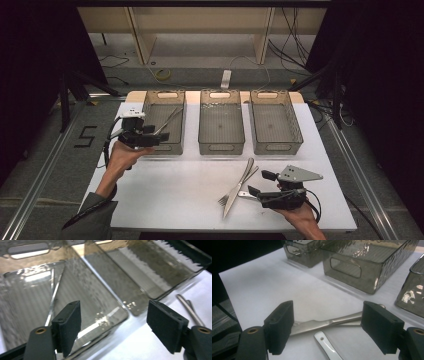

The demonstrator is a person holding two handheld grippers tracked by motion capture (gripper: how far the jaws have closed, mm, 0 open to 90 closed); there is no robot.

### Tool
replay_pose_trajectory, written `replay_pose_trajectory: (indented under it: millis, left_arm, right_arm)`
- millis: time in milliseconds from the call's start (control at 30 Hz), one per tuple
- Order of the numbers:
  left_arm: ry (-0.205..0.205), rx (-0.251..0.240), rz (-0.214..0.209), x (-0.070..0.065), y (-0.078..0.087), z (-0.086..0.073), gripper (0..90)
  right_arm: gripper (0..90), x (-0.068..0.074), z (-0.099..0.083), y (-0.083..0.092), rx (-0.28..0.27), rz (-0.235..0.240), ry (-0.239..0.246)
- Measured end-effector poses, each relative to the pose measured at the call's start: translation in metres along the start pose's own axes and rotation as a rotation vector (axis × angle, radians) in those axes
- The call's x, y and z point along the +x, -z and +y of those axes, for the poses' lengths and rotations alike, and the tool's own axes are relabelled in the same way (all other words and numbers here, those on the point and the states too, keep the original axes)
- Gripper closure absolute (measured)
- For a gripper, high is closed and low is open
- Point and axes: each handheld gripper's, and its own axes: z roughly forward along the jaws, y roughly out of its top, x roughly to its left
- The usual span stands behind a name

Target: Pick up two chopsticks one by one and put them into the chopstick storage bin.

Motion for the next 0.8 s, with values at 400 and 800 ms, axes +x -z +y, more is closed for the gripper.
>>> replay_pose_trajectory:
  millis: [400, 800]
  left_arm:
    - [-0.038, -0.051, -0.087, -0.026, 0.004, -0.027, 21.0]
    - [-0.030, -0.082, -0.124, -0.038, 0.014, -0.046, 16.3]
  right_arm:
    - [28.6, -0.001, -0.001, -0.005, 0.071, -0.014, 0.015]
    - [29.1, -0.003, -0.004, -0.011, 0.152, -0.023, 0.051]
